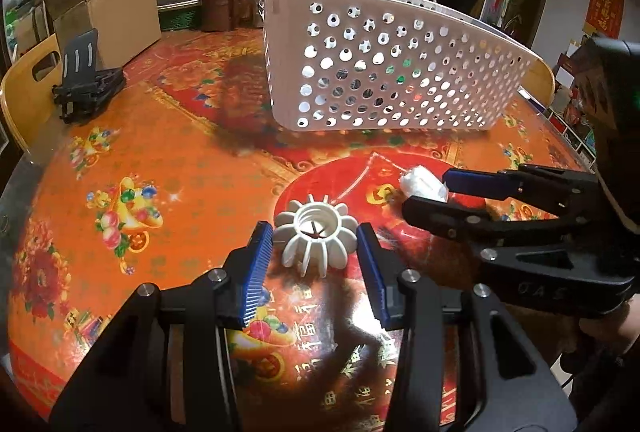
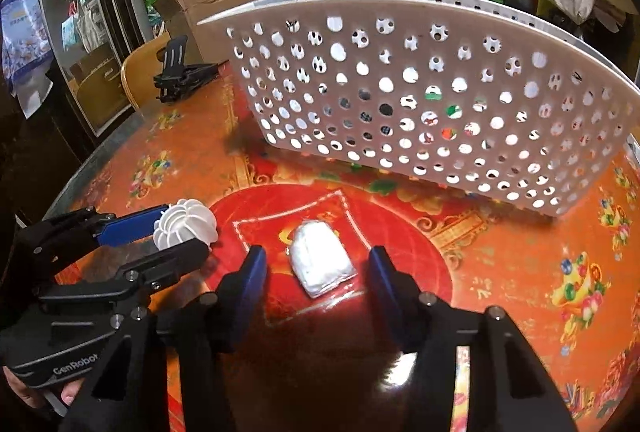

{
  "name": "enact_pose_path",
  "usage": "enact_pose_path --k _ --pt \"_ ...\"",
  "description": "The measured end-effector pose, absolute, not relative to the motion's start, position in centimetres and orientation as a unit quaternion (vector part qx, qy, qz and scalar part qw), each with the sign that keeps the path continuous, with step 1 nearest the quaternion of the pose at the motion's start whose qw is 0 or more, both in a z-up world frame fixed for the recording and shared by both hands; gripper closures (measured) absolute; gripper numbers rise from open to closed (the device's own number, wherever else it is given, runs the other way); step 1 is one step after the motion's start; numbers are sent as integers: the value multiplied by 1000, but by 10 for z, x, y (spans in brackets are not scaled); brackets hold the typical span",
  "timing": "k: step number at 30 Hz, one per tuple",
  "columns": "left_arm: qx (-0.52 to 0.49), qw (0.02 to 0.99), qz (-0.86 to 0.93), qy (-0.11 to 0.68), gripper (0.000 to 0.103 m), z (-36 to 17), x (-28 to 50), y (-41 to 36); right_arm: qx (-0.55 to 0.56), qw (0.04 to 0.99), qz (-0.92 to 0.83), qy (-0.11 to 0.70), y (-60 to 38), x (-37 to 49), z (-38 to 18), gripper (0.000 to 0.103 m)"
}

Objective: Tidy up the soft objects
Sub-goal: 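Grasp the white ribbed plastic piece with the left tool while the right tool grasps the foil packet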

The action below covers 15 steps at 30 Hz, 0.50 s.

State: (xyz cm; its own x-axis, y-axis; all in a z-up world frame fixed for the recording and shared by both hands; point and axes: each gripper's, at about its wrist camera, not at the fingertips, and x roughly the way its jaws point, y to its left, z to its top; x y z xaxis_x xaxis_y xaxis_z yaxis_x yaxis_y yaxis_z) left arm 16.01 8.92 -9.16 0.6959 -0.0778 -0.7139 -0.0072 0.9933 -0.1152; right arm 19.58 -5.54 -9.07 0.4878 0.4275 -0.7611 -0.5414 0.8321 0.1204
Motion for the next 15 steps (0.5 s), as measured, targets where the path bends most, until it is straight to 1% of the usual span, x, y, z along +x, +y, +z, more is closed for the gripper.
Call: enact_pose_path --k 4,7,15 --pt "-53 919 -19 391 62 -93 160 88 -73 862 274 421 -55 195 -93 57" --pt "-53 919 -18 390 62 -93 160 87 -79 864 267 418 -55 193 -94 66" --pt "-47 922 -13 384 62 -93 156 85 -70 872 264 406 -69 186 -94 69"
